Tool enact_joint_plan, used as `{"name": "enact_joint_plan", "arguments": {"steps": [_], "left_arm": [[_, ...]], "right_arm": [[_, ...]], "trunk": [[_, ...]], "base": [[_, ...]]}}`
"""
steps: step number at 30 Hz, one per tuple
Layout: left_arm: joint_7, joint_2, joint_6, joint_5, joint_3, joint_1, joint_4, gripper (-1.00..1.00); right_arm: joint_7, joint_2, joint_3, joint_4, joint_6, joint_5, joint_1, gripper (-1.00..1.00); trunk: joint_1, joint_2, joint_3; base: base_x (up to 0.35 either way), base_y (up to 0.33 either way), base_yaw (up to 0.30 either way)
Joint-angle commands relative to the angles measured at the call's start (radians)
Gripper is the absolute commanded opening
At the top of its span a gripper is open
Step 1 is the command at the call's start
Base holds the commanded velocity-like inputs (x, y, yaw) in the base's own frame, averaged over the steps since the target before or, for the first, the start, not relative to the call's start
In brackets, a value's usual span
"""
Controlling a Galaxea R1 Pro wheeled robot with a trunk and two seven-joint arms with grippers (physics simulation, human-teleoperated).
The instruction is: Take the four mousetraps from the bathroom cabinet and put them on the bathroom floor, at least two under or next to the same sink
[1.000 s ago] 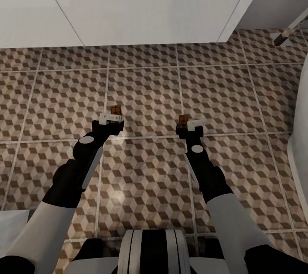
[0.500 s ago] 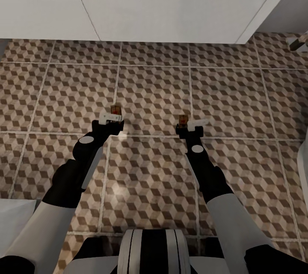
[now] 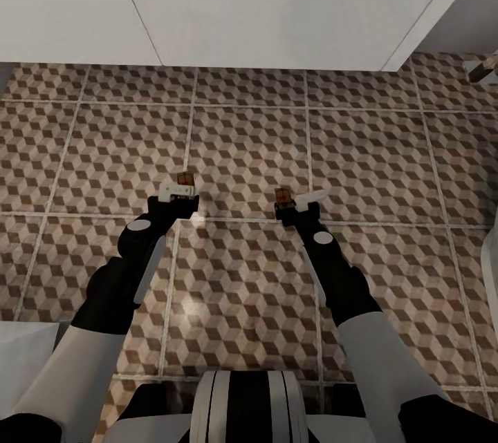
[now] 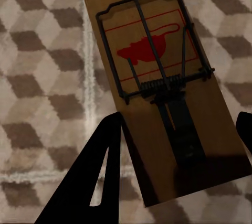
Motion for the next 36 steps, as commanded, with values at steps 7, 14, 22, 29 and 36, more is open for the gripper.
{"name": "enact_joint_plan", "arguments": {"steps": [7, 14, 22, 29, 36], "left_arm": [[0.007, 0.000, 0.007, 0.005, 0.023, -0.001, -0.008, -1.00], [0.007, 0.002, 0.007, 0.005, 0.024, -0.001, -0.012, -1.00], [0.007, -0.001, 0.008, 0.005, 0.024, -0.001, -0.026, -1.00], [0.007, -0.001, 0.009, 0.004, 0.024, -0.001, -0.030, -1.00], [0.007, -0.001, 0.009, 0.004, 0.023, -0.001, -0.035, -1.00]], "right_arm": [[0.100, -0.013, 0.003, -0.042, 0.008, 0.006, 0.000, -1.00], [0.119, -0.018, -0.003, -0.044, 0.012, 0.007, 0.000, -1.00], [0.091, -0.020, -0.004, -0.046, 0.013, 0.007, 0.000, -1.00], [0.076, -0.020, -0.004, -0.046, 0.014, 0.007, 0.000, -1.00], [0.075, -0.019, -0.004, -0.046, 0.014, 0.007, 0.000, -1.00]], "trunk": [[0.000, 0.000, -0.001], [0.000, 0.000, -0.001], [0.000, 0.000, -0.001], [0.000, 0.000, -0.001], [0.000, 0.000, -0.001]], "base": [[0.000, 0.000, 0.000], [0.000, 0.000, 0.000], [0.000, 0.000, 0.000], [0.000, 0.000, 0.000], [0.000, 0.000, 0.000]]}}
